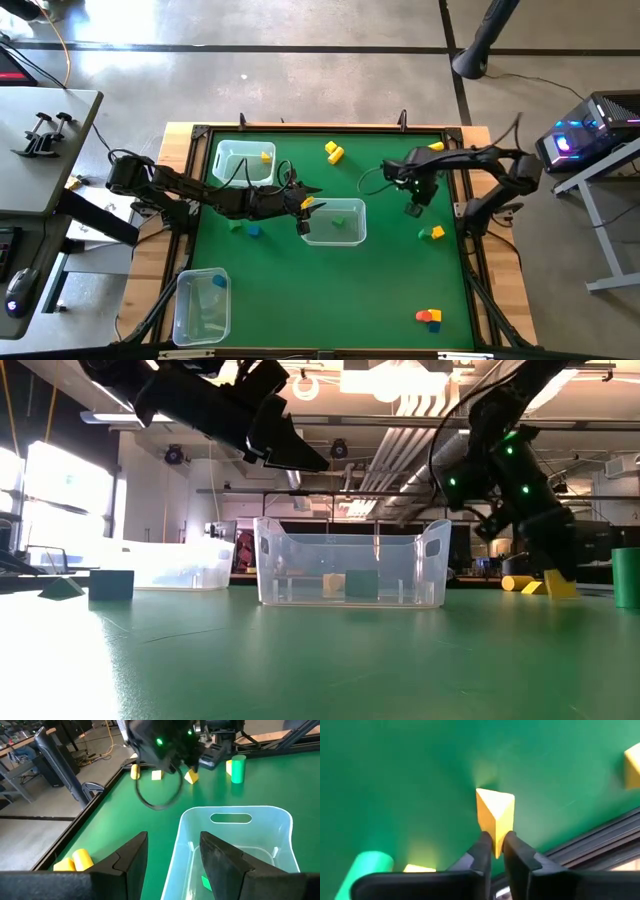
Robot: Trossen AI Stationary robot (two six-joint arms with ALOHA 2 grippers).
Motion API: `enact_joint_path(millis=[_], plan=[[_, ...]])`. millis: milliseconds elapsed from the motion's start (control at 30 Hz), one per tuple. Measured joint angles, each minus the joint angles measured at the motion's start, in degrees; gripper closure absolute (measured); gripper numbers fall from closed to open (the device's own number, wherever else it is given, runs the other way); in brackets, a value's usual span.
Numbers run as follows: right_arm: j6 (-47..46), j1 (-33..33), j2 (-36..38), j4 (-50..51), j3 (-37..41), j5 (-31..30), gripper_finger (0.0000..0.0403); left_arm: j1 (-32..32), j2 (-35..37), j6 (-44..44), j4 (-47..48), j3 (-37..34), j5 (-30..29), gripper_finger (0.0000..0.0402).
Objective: Sort blocks by size
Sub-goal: Put the yellow triangular block into the top left transparent bin
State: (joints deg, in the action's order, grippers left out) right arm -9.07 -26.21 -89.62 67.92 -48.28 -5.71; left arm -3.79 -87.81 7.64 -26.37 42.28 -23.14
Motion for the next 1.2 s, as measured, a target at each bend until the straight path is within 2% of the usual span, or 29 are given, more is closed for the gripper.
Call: enact_joint_path(millis=[133,233,767,1033,1200], plan=[[2.1,-1.4,3.5,-3.5,-0.5,-0.5,0.0401,0.0,0.0,0.0,0.0,0.0,0.0,0.0234],[3.0,-2.1,5.0,-4.7,-0.5,1.7,0.0400,0.0,0.0,0.0,0.0,0.0,0.0,0.0234],[5.2,-2.1,7.0,-8.8,-0.5,3.3,0.0402,0.0,0.0,-0.1,0.0,0.0,0.0,0.0234],[3.6,1.4,15.1,-13.9,-0.5,5.7,0.0403,0.0,0.0,-0.1,0.0,0.0,0.0,0.0234],[1.8,5.9,20.7,-23.2,3.4,5.6,0.0403,-0.5,-0.4,0.7,-1.1,0.1,-0.1,0.0234]])
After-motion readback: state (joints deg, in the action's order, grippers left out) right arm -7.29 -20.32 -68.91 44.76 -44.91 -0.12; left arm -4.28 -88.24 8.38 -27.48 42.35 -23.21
